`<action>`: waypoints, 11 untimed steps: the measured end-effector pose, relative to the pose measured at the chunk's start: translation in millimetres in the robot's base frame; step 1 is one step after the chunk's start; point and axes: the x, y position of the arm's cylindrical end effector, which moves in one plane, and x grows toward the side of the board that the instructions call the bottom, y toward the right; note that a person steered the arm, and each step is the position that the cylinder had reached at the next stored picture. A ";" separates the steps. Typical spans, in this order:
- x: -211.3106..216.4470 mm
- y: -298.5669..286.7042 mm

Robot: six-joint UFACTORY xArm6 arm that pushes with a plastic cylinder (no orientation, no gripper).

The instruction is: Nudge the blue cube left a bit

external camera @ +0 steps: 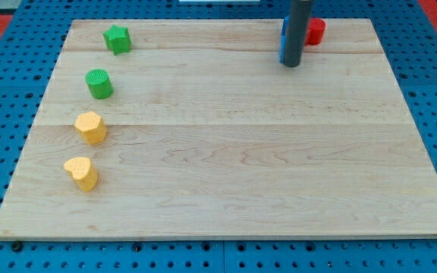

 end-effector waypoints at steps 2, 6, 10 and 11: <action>41.9 -8.3; 45.5 -16.4; -22.7 16.4; -4.9 -1.9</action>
